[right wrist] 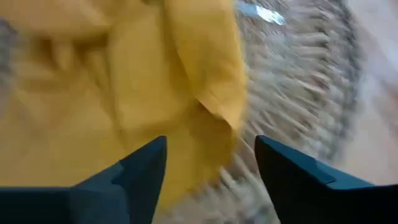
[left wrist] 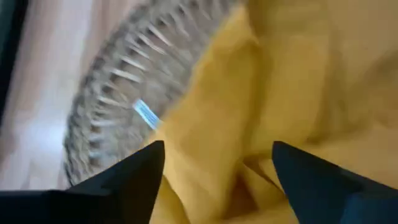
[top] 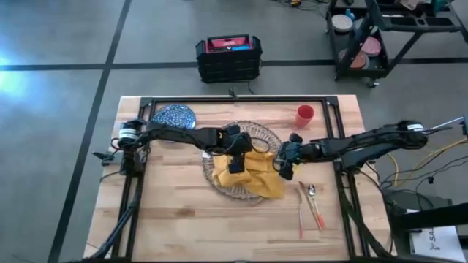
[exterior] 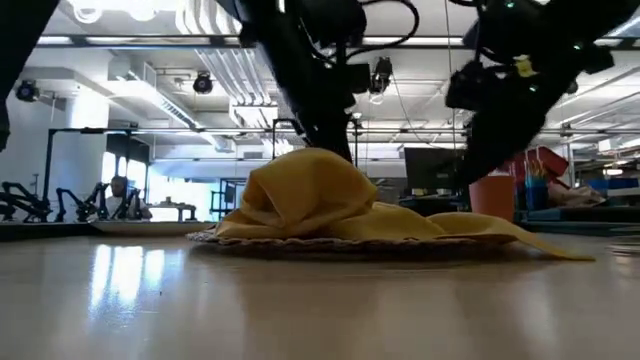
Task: Set table place
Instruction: Move the yellow table napkin to the bottom left of the table
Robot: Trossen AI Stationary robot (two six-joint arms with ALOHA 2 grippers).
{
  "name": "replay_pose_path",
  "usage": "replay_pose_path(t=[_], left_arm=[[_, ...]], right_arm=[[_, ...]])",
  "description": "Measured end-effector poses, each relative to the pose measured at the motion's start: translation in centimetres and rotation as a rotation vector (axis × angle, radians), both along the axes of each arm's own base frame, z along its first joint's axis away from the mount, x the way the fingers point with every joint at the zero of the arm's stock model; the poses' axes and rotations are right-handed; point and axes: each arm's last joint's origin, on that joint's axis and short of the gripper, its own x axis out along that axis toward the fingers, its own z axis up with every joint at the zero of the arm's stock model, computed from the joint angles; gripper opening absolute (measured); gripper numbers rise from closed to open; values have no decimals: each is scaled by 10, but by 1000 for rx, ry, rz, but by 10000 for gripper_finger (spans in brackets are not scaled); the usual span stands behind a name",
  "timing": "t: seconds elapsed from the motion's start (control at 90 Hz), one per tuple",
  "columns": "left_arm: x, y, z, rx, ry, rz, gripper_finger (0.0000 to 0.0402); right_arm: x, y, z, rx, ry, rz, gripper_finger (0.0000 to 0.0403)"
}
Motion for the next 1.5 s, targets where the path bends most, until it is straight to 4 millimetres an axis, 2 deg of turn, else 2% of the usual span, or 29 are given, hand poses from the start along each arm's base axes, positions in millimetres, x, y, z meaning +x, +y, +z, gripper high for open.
replay_pose_path(t=[0.078,0.167,0.4,0.589,0.667,0.767,0.922,1.0,1.067,1.211,1.3,1.5], left_arm=[[3,14,-11,-29,8,17,290],[4,23,-18,-72,8,24,281],[6,31,-32,-76,37,33,260],[9,34,-49,-63,86,6,263],[10,33,-56,-68,105,-1,251],[12,33,-61,-88,114,-6,196],[10,32,-57,-99,118,10,32],[8,30,-44,-110,83,39,13],[3,26,-25,-105,50,44,5],[-18,0,20,-91,37,21,2],[-45,-20,54,-123,80,30,1],[-131,-68,129,-276,248,239,1]], right_arm=[[11,8,8,29,-54,61,262],[17,13,16,-21,-71,73,272],[17,14,23,-76,-88,63,279],[15,13,21,-69,-64,56,268],[16,13,22,-65,-70,52,261],[16,13,21,-58,-61,45,252],[16,13,21,-69,-67,23,233],[15,12,21,-95,-65,-4,222],[15,11,21,-113,-59,-23,210],[12,9,19,-151,-27,-65,186],[10,8,16,-186,10,-93,169],[5,5,12,-257,63,-137,128]])
